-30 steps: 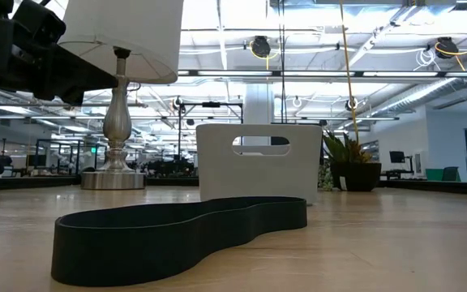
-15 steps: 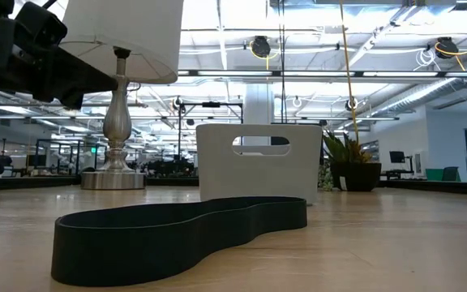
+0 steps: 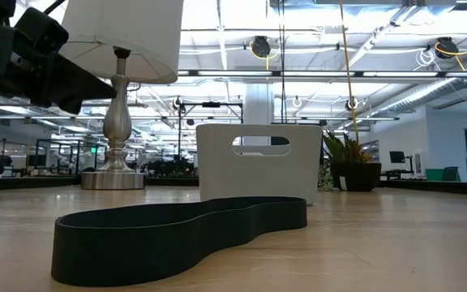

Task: Pick and place rubber bands into bin
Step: Put the red rubber band into the gray bin

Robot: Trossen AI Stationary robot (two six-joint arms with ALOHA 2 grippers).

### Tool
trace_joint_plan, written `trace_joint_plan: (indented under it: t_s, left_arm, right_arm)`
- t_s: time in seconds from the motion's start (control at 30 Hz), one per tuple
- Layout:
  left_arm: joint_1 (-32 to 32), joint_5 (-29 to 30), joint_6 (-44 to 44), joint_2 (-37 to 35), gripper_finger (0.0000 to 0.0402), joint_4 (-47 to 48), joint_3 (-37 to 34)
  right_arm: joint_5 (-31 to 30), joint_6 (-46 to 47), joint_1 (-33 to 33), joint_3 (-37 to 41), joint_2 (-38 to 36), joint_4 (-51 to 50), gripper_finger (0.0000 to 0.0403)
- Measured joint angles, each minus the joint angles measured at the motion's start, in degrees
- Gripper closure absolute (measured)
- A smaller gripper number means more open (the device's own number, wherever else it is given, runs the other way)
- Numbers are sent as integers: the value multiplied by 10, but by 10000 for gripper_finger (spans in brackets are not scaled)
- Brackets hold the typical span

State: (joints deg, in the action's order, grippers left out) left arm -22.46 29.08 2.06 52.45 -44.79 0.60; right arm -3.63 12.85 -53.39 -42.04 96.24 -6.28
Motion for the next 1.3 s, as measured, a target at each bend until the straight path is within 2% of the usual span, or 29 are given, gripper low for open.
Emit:
trace_joint_plan:
  t_s: [0.17,0.23,0.47,0.6,0.73,0.87,1.0,1.13,1.3]
  left_arm:
    - [0,0,9,0,360,4,0]
    - [0,0,11,0,360,5,0]
    - [0,0,11,0,360,5,0]
    - [0,0,11,0,360,5,0]
    - [0,0,10,0,360,6,0]
    - [0,0,10,0,360,13,0]
    - [0,0,10,0,360,13,0]
    - [0,0,10,0,360,13,0]
    - [0,0,10,0,360,13,0]
  right_arm:
    - [13,14,1,0,0,1,381]
    - [11,19,1,0,0,8,395]
    - [2,24,11,3,-26,48,401]
    - [-71,21,17,5,-87,36,403]
    - [-105,-5,13,0,-154,22,403]
    - [-158,-35,16,-33,-203,-34,403]
    - [-189,-66,26,-74,-235,-81,403]
    - [-234,-94,48,-102,-269,-84,403]
    - [-253,-107,90,-110,-312,-84,403]
